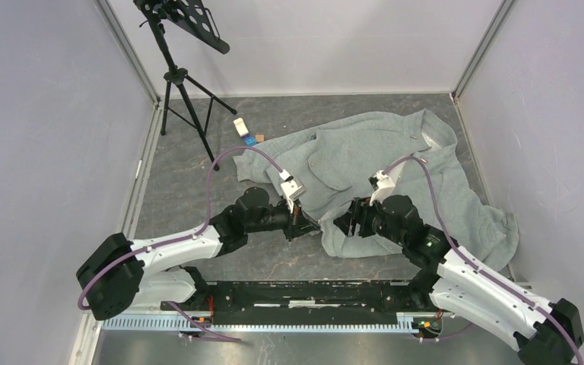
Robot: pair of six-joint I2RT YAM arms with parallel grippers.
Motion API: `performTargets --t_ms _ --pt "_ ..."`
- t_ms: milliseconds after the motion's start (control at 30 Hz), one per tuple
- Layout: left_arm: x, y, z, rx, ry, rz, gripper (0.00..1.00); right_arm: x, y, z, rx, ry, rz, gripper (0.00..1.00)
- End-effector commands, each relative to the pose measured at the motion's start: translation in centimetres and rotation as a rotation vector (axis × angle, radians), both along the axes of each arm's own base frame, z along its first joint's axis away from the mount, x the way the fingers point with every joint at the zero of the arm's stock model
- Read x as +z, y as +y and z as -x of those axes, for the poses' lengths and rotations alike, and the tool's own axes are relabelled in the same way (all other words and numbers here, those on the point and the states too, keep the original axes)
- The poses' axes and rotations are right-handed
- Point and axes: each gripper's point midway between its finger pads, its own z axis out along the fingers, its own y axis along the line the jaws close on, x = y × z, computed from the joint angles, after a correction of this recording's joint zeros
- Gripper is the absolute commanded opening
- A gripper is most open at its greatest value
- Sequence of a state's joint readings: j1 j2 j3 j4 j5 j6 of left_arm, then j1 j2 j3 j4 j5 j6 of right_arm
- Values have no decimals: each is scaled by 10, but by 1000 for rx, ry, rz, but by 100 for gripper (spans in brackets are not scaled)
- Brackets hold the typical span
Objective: Zip up the jacket
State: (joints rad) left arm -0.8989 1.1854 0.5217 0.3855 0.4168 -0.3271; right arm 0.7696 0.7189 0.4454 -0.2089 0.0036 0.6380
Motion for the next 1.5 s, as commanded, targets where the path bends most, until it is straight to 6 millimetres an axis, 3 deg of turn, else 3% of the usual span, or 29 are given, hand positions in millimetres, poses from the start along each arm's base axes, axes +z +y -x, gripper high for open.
performTargets --t_ms 0,167,467,867,1467 --pt "6 -6 -3 -26 -124 -22 2 7 15 15 32 216 -205 70" --pt "2 -10 4 -54 -135 -56 2 26 32 17 74 291 -453 65" --pt "0 -11 10 -62 -151 -82 2 7 33 24 24 431 -592 60" --pt "-2 -13 18 -91 -152 -96 2 3 32 23 -14 453 -707 50" --pt "-5 -16 20 -94 -137 -106 2 2 34 23 0 461 -748 41"
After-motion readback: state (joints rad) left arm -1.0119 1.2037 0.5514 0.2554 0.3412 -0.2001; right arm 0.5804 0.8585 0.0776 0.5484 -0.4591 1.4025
